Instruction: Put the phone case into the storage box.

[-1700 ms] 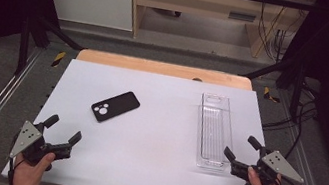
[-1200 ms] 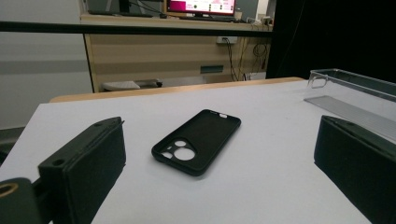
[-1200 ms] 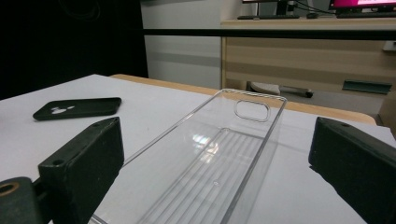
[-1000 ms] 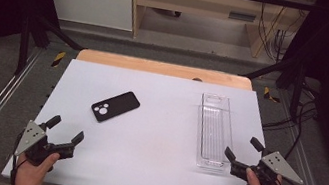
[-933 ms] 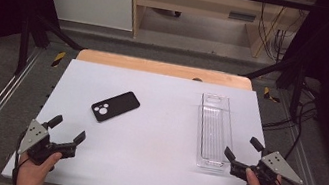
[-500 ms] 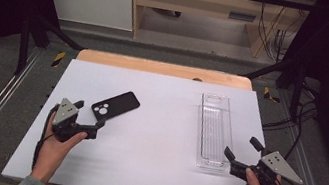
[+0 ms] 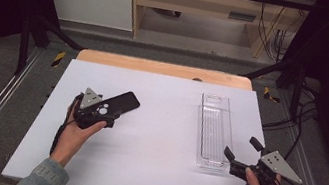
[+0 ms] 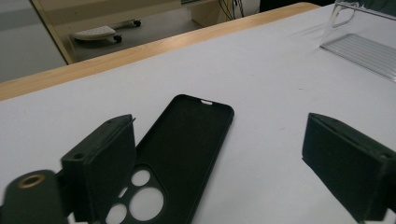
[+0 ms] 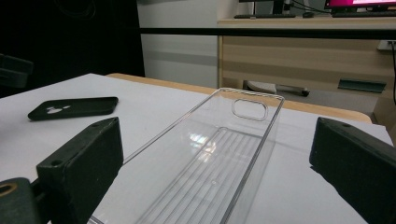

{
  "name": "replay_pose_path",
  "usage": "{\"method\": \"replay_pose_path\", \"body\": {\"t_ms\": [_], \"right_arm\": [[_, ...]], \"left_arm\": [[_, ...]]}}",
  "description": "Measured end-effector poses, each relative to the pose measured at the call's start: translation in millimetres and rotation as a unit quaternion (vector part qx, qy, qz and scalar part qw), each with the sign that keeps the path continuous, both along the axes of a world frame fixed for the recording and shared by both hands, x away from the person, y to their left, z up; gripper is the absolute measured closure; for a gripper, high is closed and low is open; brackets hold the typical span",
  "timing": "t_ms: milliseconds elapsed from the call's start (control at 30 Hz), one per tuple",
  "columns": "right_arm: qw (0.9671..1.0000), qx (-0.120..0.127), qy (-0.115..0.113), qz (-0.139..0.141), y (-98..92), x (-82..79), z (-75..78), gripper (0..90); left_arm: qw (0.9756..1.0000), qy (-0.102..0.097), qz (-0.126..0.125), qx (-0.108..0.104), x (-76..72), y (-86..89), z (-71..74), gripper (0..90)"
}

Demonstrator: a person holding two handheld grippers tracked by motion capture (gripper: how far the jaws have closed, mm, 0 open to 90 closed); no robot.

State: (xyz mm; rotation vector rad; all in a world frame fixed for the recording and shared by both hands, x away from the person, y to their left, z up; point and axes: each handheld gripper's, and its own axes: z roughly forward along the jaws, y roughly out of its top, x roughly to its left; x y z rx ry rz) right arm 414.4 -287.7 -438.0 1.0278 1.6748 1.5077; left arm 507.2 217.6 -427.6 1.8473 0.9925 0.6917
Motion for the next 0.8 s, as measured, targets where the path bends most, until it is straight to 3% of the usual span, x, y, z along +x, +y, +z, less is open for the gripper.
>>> {"method": "replay_pose_path", "body": {"t_ms": [133,300,400,533,600,633,800], "right_arm": [[1.0,-0.002,0.001,-0.003,-0.1,-0.1,0.1,3.1],[1.0,0.0,0.002,-0.006,-1.5,0.1,0.1,3.2],[1.0,0.0,0.002,-0.004,-1.1,0.0,0.2,3.2],[1.0,-0.001,0.003,-0.004,-0.3,0.4,0.1,3.3],[1.0,-0.002,0.003,-0.004,-0.2,0.5,0.1,3.3],[1.0,0.0,0.002,-0.003,0.2,0.4,0.1,3.4],[1.0,0.001,0.003,-0.001,0.7,0.5,0.1,3.4]], "left_arm": [[1.0,-0.005,0.003,0.001,3.9,-3.5,1.1,22.5],[1.0,0.008,0.003,0.002,8.2,-5.4,-0.6,27.2],[0.9998,0.019,-0.002,0.008,11.7,-7.7,-1.7,38.0],[0.9993,0.033,-0.003,0.017,16.6,-10.2,-3.7,62.0],[0.9988,0.039,-0.004,0.031,21.3,-12.9,-6.7,66.3],[0.9981,0.048,-0.007,0.039,26.8,-16.1,-10.7,75.3],[0.9955,0.067,-0.013,0.066,37.6,-23.1,-18.8,85.3]]}}
